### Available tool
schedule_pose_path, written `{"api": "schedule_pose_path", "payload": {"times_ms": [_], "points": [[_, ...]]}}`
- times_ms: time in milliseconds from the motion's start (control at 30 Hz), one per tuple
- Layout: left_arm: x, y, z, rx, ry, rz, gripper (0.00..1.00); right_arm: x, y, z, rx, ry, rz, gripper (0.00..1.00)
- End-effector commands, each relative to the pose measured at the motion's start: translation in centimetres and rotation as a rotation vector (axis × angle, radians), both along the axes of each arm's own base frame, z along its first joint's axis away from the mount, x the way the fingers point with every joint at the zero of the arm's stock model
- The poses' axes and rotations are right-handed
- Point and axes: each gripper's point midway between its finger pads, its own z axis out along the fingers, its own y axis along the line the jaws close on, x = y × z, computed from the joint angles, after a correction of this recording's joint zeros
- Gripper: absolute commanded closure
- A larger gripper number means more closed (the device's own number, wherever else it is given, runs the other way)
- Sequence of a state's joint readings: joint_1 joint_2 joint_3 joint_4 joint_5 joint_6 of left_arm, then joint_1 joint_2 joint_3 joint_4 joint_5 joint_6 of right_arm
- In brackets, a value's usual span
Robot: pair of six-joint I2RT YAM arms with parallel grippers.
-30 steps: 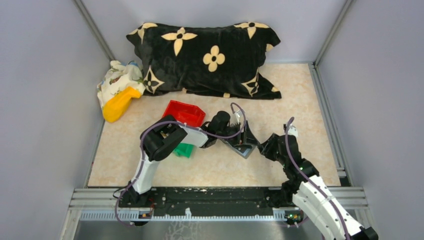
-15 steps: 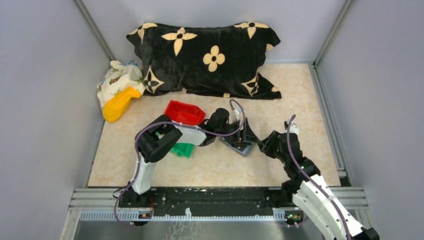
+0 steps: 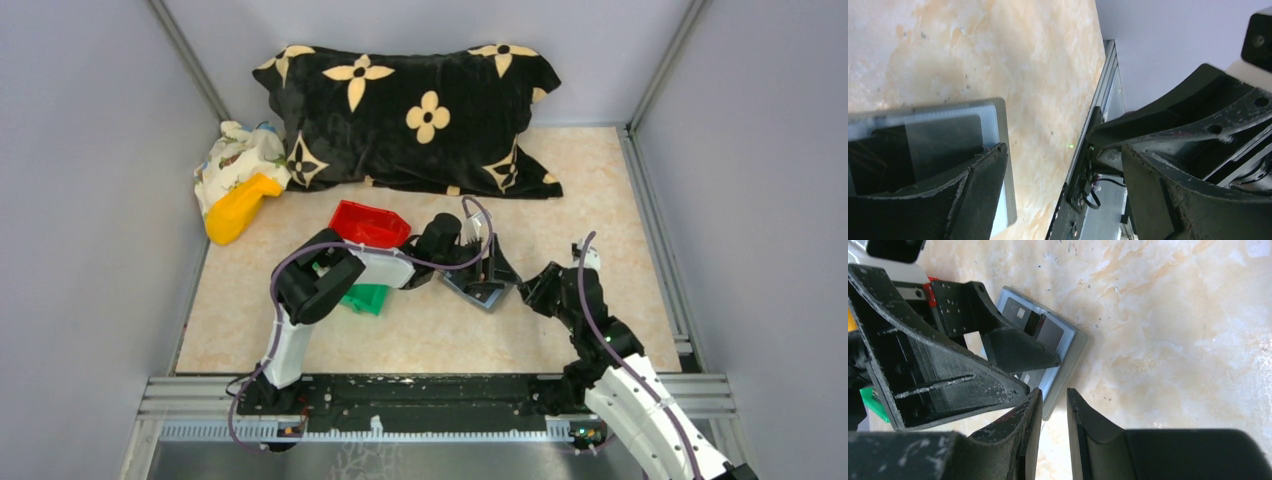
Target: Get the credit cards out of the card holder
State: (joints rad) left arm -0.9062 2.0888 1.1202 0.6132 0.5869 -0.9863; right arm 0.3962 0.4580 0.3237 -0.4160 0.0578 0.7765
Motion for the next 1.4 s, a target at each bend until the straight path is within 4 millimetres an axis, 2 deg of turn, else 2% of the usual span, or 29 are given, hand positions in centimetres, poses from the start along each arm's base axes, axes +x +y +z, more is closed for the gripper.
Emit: {"api": "schedule_pose_path", "payload": {"times_ms": [0, 133, 333, 600, 733, 833, 1000, 1200, 1367], "points": [[1.2, -1.2, -0.5, 0.022, -0.034, 0.008, 0.11, 0.8, 1.4, 4.1, 0.081, -0.119, 0.043, 0.73], [1.7, -1.7, 0.7, 0.009, -0.057, 0.009, 0.11, 0.5, 1.1, 4.6, 0.065, -0.122, 0.048, 0.73], [1.9, -1.5, 3.3, 0.001, -0.120, 0.006, 0.11, 0.4, 0.7, 5.2, 0.062, -0.146, 0.033, 0.73], [1.3, -0.2, 5.8, -0.015, -0.173, 0.018, 0.11, 0.8, 0.6, 5.4, 0.068, -0.154, 0.011, 0.74], [1.9, 0.8, 6.6, 0.013, -0.231, 0.054, 0.10, 0.9, 1.1, 5.3, 0.081, -0.138, 0.031, 0.73], [3.0, 2.1, 6.5, 0.029, -0.239, 0.083, 0.10, 1.1, 1.8, 5.2, 0.107, -0.129, 0.046, 0.74], [5.9, 6.6, 5.7, 0.076, -0.256, 0.206, 0.11, 1.6, 2.7, 5.7, 0.149, -0.147, 0.065, 0.74], [8.1, 11.3, 2.8, 0.170, -0.235, 0.310, 0.10, 2.7, 5.3, 5.7, 0.168, -0.131, 0.160, 0.74], [9.0, 13.2, 0.4, 0.227, -0.211, 0.362, 0.10, 3.5, 7.4, 5.3, 0.139, -0.127, 0.198, 0.73]]}}
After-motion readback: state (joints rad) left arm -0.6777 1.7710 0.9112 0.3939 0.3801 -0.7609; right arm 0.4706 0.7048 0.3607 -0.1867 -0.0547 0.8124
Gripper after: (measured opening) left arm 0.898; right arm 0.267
